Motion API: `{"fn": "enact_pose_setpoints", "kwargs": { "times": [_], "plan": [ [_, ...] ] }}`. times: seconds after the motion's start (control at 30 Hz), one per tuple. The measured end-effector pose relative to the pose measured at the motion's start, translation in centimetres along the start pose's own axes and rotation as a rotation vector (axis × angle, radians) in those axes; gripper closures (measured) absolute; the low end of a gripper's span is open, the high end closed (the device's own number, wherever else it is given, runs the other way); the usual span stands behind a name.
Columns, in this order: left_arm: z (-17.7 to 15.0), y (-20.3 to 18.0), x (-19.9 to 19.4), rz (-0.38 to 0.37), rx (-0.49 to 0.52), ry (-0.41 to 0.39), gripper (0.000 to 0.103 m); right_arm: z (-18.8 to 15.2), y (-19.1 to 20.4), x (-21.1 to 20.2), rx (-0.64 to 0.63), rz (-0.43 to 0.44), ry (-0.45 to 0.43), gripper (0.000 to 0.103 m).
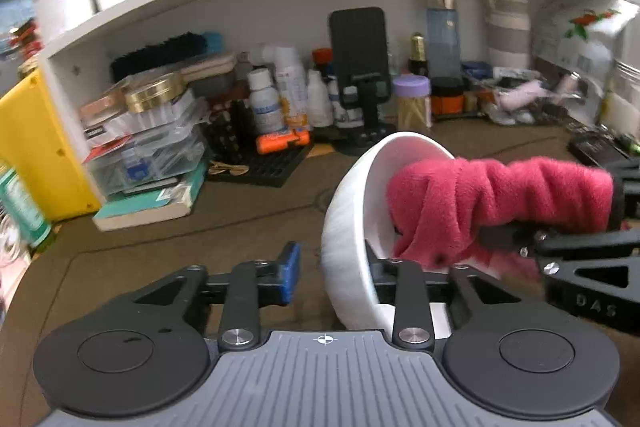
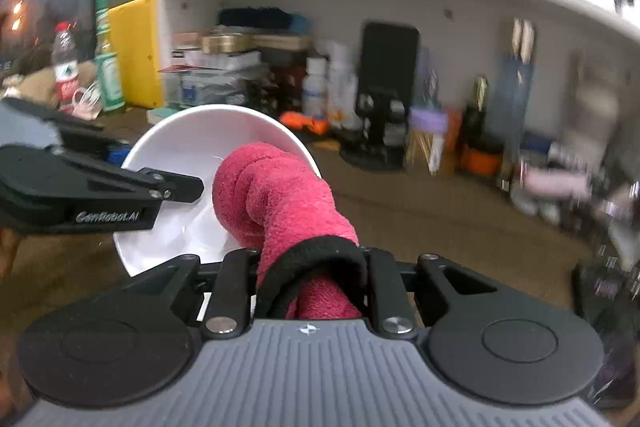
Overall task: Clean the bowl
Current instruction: 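Hold the bowl with the left gripper while the right gripper wipes its inside with the towel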
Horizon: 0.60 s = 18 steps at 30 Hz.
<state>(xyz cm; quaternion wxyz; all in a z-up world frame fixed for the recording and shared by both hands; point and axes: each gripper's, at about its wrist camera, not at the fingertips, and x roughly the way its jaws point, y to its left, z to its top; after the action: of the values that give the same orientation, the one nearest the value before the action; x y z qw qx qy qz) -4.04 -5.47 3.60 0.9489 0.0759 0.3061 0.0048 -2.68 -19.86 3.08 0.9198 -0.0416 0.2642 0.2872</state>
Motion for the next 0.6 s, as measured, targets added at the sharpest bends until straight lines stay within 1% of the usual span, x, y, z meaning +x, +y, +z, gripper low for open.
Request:
{"fn": "enact_pose_setpoints", "kwargs": {
  "times": [0.07,0.17,0.23,0.27,0.3,0.37,0.4,0.43,0.47,0.53,0.6],
  "plan": [
    [-0.8,-0.6,0.4,-0.011,-0.059,0.021,0.055,-0.4,-0.9,0.1,0.057,0.029,0.008,0.082],
    [-2.0,-1.8,1.5,-0.003,-0.109,0.051,0.049,-1.0,-2.1,0.1,0.143,0.073,0.021,0.082],
    [-2.2,-2.2,2.0,-0.012,-0.144,0.051,0.047,-1.4,-3.0,0.2,0.201,0.102,0.029,0.082],
    [-2.2,-2.4,2.2,-0.022,-0.155,0.045,0.056,-1.7,-3.3,0.1,0.226,0.117,0.032,0.082],
    [-2.1,-2.3,2.4,-0.034,-0.163,0.042,0.058,-1.9,-3.5,0.1,0.25,0.133,0.034,0.082],
    [-1.9,-1.4,2.7,-0.054,-0.181,0.039,0.07,-2.3,-3.9,-0.1,0.297,0.163,0.037,0.081],
    [-1.8,-0.8,2.7,-0.074,-0.179,0.041,0.071,-2.4,-4.2,-0.2,0.32,0.179,0.035,0.081],
    [-1.7,-0.3,2.6,-0.094,-0.173,0.044,0.075,-2.5,-4.4,-0.5,0.34,0.195,0.033,0.081],
    [-1.7,0.1,2.5,-0.106,-0.157,0.044,0.078,-2.5,-4.2,-0.8,0.336,0.191,0.03,0.081],
    [-1.9,-0.1,1.9,-0.087,-0.086,0.027,0.079,-2.4,-3.5,-1.3,0.3,0.168,0.027,0.081],
    [-2.4,-0.7,0.7,-0.041,0.038,-0.006,0.079,-2.3,-3.0,-1.4,0.294,0.148,0.041,0.081]
  ]
}}
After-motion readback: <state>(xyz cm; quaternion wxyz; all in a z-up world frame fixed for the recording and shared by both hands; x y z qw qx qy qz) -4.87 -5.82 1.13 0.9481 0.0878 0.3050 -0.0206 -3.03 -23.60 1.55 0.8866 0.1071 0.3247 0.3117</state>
